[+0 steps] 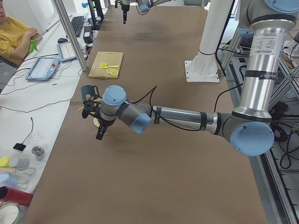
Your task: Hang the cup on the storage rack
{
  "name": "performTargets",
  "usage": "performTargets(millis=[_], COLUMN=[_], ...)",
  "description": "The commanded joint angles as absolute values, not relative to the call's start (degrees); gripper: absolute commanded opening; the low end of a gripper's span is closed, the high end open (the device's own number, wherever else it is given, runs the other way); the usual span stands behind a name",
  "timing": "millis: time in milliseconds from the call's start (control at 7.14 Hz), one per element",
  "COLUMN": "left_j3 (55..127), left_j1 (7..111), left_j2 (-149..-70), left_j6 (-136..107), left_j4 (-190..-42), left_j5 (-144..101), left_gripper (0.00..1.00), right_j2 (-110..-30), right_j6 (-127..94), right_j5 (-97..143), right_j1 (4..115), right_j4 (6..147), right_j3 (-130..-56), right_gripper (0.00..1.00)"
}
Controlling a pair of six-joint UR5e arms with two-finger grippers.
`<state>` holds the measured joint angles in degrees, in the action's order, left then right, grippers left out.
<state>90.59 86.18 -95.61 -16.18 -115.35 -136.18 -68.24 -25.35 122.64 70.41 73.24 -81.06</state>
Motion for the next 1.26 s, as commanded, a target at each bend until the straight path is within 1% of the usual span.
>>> performTargets(millis=[0,280,420,700,840,980,1120], left_j3=[93.33,93.51,93.86,95.61,95.62,94.06,94.3], left_j1=[85.88,84.03,84.2,83.94,83.94,83.76,83.76], left_j2=[-90.29,-88.52,-86.07,-82.98,-82.36,-82.53,-83.05], left_j6=[-12.22,-8.73,-5.83,-6.06,-6.06,-5.63,-5.71], left_j4=[-110.31,-108.2,-108.54,-109.59,-109.77,-110.38,-110.48], left_j5=[-140.45,-140.1,-139.92,-137.74,-136.25,-134.58,-134.47], left_gripper=[0.98,0.97,0.98,0.98,0.98,0.98,0.98], right_j2=[-73.28,-74.27,-76.62,-81.45,-82.34,-82.79,-85.4], right_j6=[-16.56,-4.38,3.09,4.13,4.22,4.31,4.31], right_j5=[130.23,130.17,130.25,129.99,129.99,130.08,129.9], right_j1=[79.24,83.12,85.67,85.69,85.61,85.61,85.61], right_j4=[75.48,86.25,88.83,88.51,88.33,88.24,88.24], right_j3=[-81.56,-82.97,-83.49,-87.61,-87.63,-87.8,-90.5], right_gripper=[1.0,1.0,1.0,1.0,1.0,1.0,1.0])
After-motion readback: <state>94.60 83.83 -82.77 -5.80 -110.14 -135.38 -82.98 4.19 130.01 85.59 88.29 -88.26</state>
